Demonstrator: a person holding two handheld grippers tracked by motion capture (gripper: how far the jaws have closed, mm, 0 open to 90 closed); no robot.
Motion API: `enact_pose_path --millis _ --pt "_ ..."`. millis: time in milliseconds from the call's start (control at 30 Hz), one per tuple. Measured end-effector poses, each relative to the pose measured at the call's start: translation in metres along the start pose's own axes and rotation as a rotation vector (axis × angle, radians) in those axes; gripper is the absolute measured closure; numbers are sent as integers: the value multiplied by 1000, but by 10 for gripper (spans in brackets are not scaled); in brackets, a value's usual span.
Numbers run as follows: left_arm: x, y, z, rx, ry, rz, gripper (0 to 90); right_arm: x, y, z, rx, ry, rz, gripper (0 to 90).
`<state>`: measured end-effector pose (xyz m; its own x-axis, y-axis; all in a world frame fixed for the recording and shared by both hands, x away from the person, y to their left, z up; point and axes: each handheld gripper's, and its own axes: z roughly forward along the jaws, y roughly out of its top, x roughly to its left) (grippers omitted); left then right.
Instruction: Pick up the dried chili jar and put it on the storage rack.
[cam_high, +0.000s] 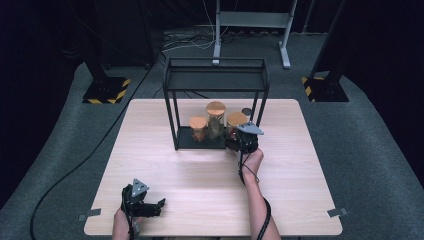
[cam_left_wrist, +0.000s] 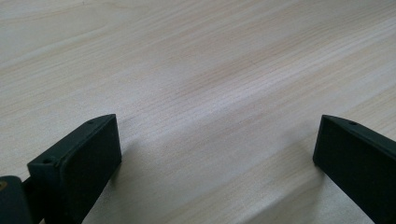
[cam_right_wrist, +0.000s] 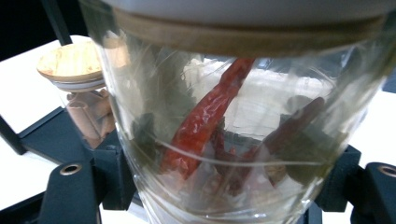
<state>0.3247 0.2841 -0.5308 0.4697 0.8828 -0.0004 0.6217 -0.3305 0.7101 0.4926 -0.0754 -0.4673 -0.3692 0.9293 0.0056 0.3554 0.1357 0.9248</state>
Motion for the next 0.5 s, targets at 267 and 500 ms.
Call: enact_pose_path --millis 267,500 --pt "0 0 0 0 0 0 3 4 -5 6 5 2 13 244" --pt "0 0 0 1 0 1 3 8 -4 13 -3 -3 16 244"
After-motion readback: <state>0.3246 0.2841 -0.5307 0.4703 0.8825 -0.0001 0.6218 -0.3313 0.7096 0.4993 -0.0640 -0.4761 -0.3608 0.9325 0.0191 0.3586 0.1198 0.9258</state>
